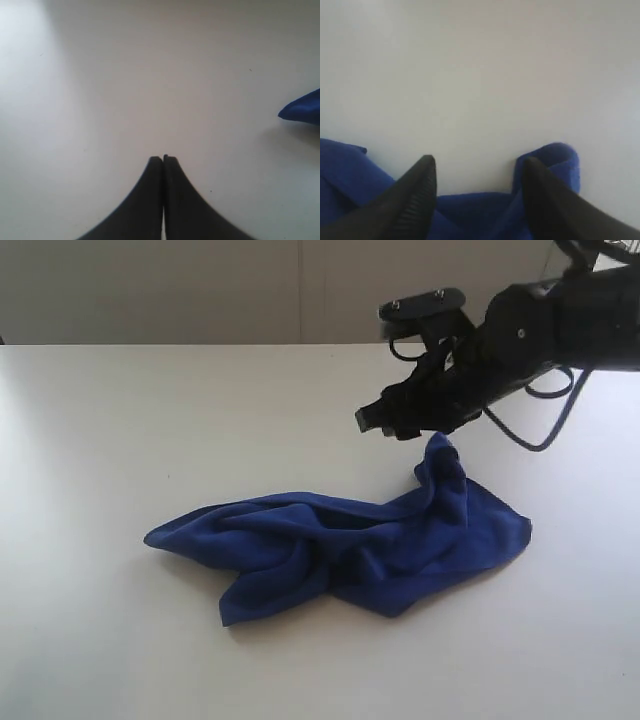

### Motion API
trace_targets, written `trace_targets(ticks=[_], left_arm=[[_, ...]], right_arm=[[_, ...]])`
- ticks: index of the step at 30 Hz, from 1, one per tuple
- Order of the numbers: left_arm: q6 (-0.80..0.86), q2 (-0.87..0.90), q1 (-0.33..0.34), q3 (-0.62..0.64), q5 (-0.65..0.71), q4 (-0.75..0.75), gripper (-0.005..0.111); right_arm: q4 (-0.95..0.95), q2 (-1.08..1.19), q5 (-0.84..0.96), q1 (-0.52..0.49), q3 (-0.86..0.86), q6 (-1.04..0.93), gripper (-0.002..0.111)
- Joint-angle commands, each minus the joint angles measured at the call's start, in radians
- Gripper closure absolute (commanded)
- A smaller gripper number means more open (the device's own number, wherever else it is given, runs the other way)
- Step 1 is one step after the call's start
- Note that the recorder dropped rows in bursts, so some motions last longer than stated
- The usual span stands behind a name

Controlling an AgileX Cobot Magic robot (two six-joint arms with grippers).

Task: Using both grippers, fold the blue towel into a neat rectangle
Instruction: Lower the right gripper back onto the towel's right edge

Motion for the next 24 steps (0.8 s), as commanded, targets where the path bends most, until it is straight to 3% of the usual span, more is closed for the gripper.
trace_targets(ticks=[1,5,10,19,24], left_arm=[[0.000,-0.004,0.003,0.004,-0.001,-0.003,0.107],[0.000,-0.004,0.003,0.004,-0.001,-0.003,0.107],[0.000,-0.004,0.003,0.004,-0.001,-0.003,0.107],[0.000,-0.004,0.003,0.004,-0.001,-0.003,0.107],[0.000,-0.004,0.003,0.004,-0.001,-0.003,0.107]], right_arm=[[-0.194,-0.087,0.026,0.000,0.000,-0.108,0.058],[-0.422,-0.083,0.143,0.000,0.003,-0.198,0.059],[-0.491,-0.022,0.159,0.000,0.037,-0.248,0.059],[-0.553,0.125,0.102,-0.065,0.050,-0.008,0.059],[-0.551,0.162,-0.021,-0.070,0.050,0.038,0.059]])
